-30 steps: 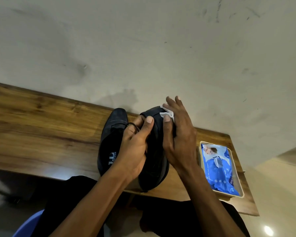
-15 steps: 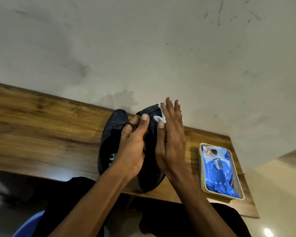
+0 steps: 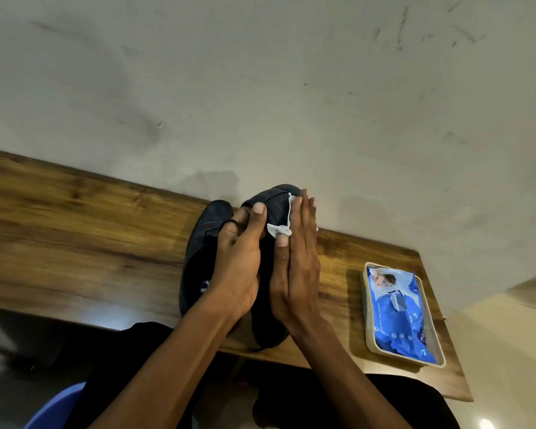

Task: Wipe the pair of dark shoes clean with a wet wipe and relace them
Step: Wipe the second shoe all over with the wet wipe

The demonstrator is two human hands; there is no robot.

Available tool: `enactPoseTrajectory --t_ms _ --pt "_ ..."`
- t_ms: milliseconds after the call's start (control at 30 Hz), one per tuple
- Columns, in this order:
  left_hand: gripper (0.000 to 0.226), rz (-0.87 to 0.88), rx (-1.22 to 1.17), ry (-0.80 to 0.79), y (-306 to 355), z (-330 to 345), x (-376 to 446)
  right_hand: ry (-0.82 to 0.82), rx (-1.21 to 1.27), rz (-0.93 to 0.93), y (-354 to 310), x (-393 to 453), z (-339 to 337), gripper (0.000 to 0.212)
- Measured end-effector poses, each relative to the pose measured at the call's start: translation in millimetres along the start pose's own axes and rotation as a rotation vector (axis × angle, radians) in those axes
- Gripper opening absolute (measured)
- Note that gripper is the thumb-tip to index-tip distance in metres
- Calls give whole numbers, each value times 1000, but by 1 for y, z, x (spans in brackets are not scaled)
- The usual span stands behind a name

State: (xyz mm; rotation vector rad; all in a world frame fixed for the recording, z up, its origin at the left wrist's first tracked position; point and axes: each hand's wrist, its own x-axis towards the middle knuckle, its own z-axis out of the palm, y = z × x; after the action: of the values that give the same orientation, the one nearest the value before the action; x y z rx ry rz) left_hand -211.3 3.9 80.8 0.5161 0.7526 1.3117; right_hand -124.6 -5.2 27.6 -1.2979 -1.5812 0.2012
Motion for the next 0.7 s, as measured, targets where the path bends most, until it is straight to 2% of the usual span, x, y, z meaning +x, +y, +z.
enactPoseTrajectory --t_ms 167,267,367,400,500,567,700 --pt "26 79 146 -12 1 -8 2 -134 -135 -123 -3 -22 8 64" --pt "16 87 177 -8 3 -13 7 -332 -398 -113 7 -47 8 61" --pt "12 81 212 -3 5 -16 11 -549 -504 -83 12 -64 -1 82" --pt "13 89 233 -17 5 -16 11 -540 -484 -96 13 -66 -3 83" --pt "15 118 345 -74 3 -17 10 -303 -343 -58 8 -64 5 62" --pt "17 134 405 -100 2 -17 9 -213 -300 -61 7 -67 7 55" --pt "22 139 408 -109 3 -20 10 -156 -306 -315 21 -69 -2 67"
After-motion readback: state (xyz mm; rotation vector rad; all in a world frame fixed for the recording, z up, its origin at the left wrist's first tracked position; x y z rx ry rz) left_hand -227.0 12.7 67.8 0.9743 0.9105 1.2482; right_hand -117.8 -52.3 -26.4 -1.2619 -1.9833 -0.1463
